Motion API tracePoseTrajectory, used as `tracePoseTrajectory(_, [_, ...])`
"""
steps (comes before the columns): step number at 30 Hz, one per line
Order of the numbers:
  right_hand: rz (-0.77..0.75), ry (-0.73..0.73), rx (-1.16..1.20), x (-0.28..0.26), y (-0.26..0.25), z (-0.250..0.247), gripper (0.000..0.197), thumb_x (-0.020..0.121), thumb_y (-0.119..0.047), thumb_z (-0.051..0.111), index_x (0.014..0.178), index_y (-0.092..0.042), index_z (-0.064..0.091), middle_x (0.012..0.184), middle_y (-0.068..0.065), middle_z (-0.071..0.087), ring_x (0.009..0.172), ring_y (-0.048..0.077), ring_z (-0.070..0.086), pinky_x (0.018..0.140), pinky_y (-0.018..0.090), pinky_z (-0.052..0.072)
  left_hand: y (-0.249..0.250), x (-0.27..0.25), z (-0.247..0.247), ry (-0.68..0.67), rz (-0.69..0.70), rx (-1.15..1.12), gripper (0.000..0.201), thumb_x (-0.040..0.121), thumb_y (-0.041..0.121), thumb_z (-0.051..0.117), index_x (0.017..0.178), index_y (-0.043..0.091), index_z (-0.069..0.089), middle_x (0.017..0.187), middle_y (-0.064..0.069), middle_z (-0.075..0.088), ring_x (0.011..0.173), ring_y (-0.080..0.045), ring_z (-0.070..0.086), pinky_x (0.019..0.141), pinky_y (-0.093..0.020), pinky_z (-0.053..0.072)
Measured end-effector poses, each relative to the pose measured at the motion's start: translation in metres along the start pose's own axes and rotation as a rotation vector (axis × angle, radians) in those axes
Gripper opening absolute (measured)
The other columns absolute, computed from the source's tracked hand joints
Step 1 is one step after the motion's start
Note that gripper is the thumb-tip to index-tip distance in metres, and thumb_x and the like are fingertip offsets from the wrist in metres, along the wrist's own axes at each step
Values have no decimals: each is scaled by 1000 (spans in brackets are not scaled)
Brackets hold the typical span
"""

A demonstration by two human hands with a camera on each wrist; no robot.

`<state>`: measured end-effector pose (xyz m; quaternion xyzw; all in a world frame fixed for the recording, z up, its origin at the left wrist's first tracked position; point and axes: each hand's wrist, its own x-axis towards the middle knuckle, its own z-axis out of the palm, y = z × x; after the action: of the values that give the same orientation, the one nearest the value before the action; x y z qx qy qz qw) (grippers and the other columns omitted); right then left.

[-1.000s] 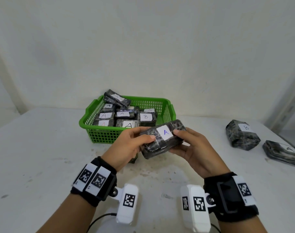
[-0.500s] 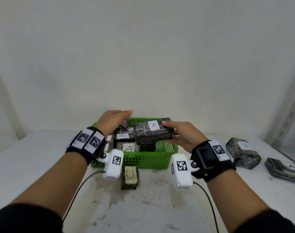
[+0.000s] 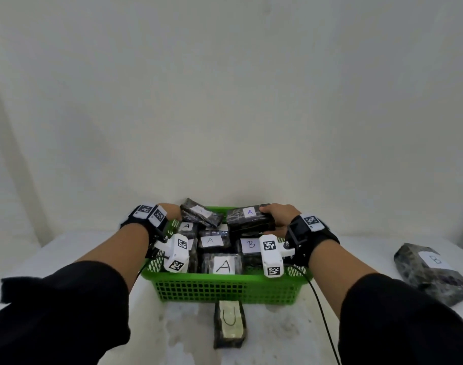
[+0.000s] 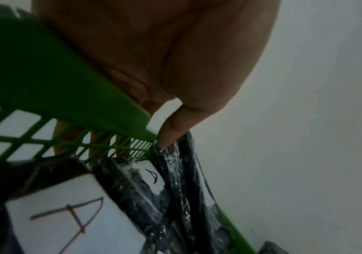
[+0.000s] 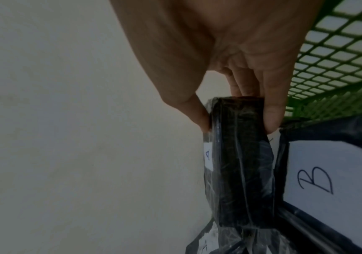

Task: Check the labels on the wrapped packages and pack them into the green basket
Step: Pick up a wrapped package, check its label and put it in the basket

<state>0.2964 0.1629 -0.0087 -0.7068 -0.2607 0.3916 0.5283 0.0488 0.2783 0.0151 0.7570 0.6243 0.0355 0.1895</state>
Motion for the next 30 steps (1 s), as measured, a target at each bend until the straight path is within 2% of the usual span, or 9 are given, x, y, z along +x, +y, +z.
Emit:
tracePoseTrajectory(4, [22, 4, -10, 18, -1, 8, 22, 91, -15, 77, 98, 3, 66, 107, 23, 70, 98, 42, 71, 77, 56, 64, -14, 18, 6, 41, 73, 143, 39, 107, 11, 36, 142, -5, 44, 149, -16, 47, 136, -26, 47, 106, -25, 35])
tracePoseTrajectory(8, [27, 40, -119, 21, -1, 13, 21, 98, -20, 70, 90, -2, 63, 88, 17, 66, 73, 31, 65, 46, 34, 56, -21, 27, 11, 11, 147, 318, 38, 107, 12, 38, 140, -3, 47, 147, -17, 49, 131, -25, 51, 107, -26, 35])
tracePoseTrajectory(12, [10, 37, -254, 33, 6, 19, 36, 81, -36, 84, 84, -5, 66, 102, 20, 74, 93, 41, 74, 82, 51, 64, -25, 35, 13, 2, 163, 363, 36, 104, 12, 42, 133, -6, 53, 138, -18, 57, 123, -27, 57, 103, -30, 42])
tracePoseTrajectory(15, [-18, 34, -340, 74, 21, 17, 79, 42, -54, 90, 102, -5, 74, 108, 17, 77, 95, 38, 76, 87, 53, 64, -25, 35, 14, -3, 196, 382, 36, 104, 11, 43, 133, -6, 53, 114, -15, 64, 115, -24, 58, 96, -30, 43])
tracePoseTrajectory(16, [-22, 53, -337, 69, 20, 18, 85, 39, -55, 90, 105, -4, 74, 108, 16, 77, 93, 38, 76, 85, 52, 64, -25, 33, 14, -5, 192, 420, 36, 104, 11, 43, 134, -6, 53, 103, -13, 62, 108, -21, 56, 94, -30, 42])
tracePoseTrajectory(20, [-52, 100, -311, 48, 13, 19, 58, 68, -39, 94, 101, 3, 73, 97, 19, 76, 80, 39, 77, 76, 54, 65, -25, 38, 15, -26, 160, 443, 36, 104, 10, 44, 134, -8, 52, 124, -17, 59, 108, -21, 55, 104, -30, 41])
tracePoseTrajectory(24, [-62, 111, -334, 58, 16, 20, 63, 68, -41, 93, 109, 3, 72, 102, 20, 76, 86, 39, 76, 81, 53, 65, -17, 34, 16, -19, 156, 431, 39, 107, 7, 34, 142, -7, 43, 148, -20, 46, 137, -30, 45, 109, -30, 33])
tracePoseTrajectory(27, [-45, 86, -320, 47, 12, 20, 52, 74, -36, 90, 106, 2, 74, 104, 19, 76, 89, 38, 76, 84, 53, 64, -18, 40, 20, -16, 106, 376, 39, 107, 8, 33, 142, -7, 42, 150, -19, 44, 140, -30, 42, 109, -29, 32])
tracePoseTrajectory(30, [-44, 45, -304, 33, 7, 18, 43, 77, -35, 91, 96, -2, 71, 97, 13, 73, 86, 32, 73, 80, 42, 63, -16, 35, 19, -17, 130, 422, 39, 107, 9, 34, 143, -6, 41, 151, -19, 43, 141, -29, 42, 114, -32, 28])
